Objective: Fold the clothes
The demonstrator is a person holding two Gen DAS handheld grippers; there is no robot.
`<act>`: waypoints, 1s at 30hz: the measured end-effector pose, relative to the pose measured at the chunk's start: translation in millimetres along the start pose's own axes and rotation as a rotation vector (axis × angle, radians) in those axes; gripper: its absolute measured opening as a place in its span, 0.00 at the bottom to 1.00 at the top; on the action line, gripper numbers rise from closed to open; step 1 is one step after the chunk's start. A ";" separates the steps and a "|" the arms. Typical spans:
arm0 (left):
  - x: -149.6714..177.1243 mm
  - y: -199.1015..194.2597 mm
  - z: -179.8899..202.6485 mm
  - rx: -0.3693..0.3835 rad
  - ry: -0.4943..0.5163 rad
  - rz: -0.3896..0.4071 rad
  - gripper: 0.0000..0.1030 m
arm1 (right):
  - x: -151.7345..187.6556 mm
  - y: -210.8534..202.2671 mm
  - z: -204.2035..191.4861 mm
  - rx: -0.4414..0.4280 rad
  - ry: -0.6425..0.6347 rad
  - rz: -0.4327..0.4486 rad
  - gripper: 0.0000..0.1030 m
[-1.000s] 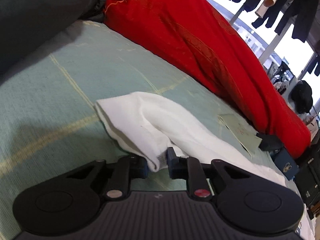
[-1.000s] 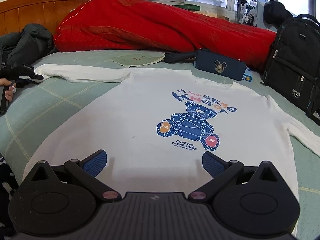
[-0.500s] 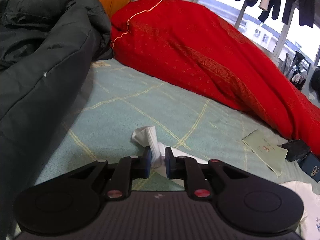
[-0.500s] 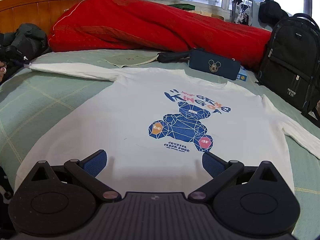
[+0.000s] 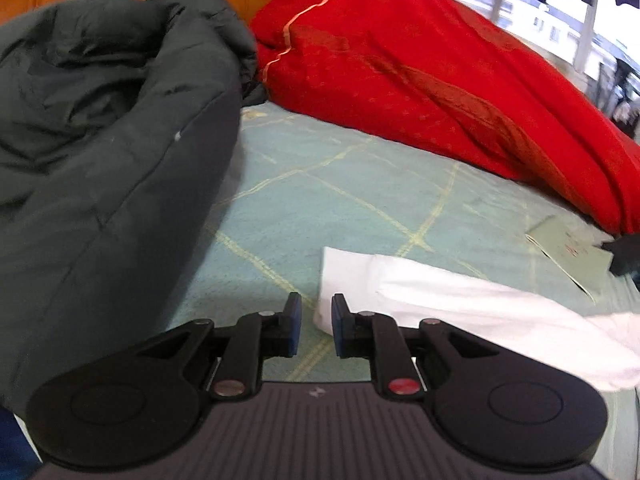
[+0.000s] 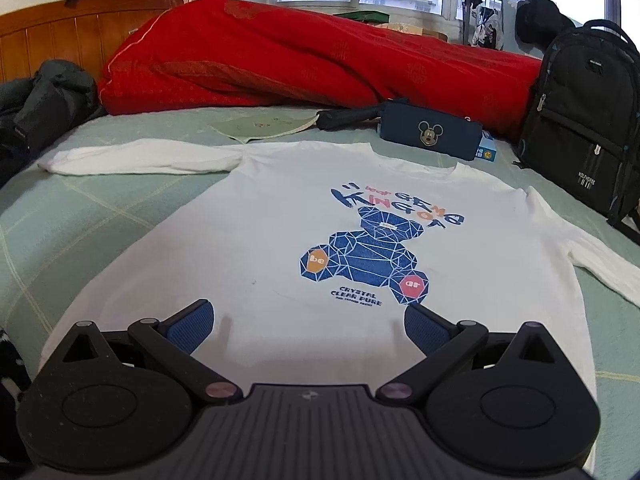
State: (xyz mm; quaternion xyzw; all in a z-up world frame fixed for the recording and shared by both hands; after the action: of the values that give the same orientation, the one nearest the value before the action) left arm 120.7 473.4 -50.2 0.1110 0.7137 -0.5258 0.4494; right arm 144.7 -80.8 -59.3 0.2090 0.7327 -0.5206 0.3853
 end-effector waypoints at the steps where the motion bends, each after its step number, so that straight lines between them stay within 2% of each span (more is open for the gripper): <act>1: -3.9 -2.1 7.6 0.014 0.027 0.005 0.17 | -0.8 0.1 0.2 -0.008 0.006 -0.001 1.00; 6: -28.4 -4.5 64.9 0.123 0.180 0.038 0.33 | -8.4 -1.3 1.6 -0.068 0.024 -0.024 1.00; 9: -43.6 2.3 111.0 0.189 0.281 0.055 0.35 | -15.6 -1.8 1.4 -0.114 0.016 -0.038 1.00; 13: -59.5 18.4 171.2 0.258 0.396 0.074 0.37 | -24.9 -2.8 1.9 -0.138 -0.004 -0.010 1.00; 15: -64.3 30.3 201.5 0.304 0.444 0.071 0.46 | -28.1 -3.0 4.3 -0.152 -0.001 0.004 1.00; 17: -66.9 43.7 229.3 0.339 0.481 0.053 0.48 | -28.1 -2.0 8.1 -0.164 0.006 0.008 1.00; 20: -63.8 63.6 261.1 0.340 0.530 0.028 0.48 | -25.3 0.1 15.0 -0.159 0.010 0.012 1.00; 25: -48.4 85.6 280.3 0.377 0.611 -0.020 0.48 | -24.2 4.5 32.4 -0.163 0.044 0.018 1.00; 30: -35.8 97.5 284.9 0.357 0.696 -0.060 0.48 | -23.0 9.6 45.8 -0.158 0.094 0.023 1.00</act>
State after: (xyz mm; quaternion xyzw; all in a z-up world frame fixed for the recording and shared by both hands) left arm 352.1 283.6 -98.8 0.3378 0.7237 -0.5855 0.1386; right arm 181.6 -117.4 -54.4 0.2105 0.7862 -0.4464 0.3718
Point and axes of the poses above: each gripper's, at about its wrist camera, not at the fingertips, and y roughly the way its jaws point, z to its right, x to its underside, the point moved 1 cm from there along y, roughly the way its jaws point, and after that the axes turned 13 degrees about y, right-handed, at the moved point
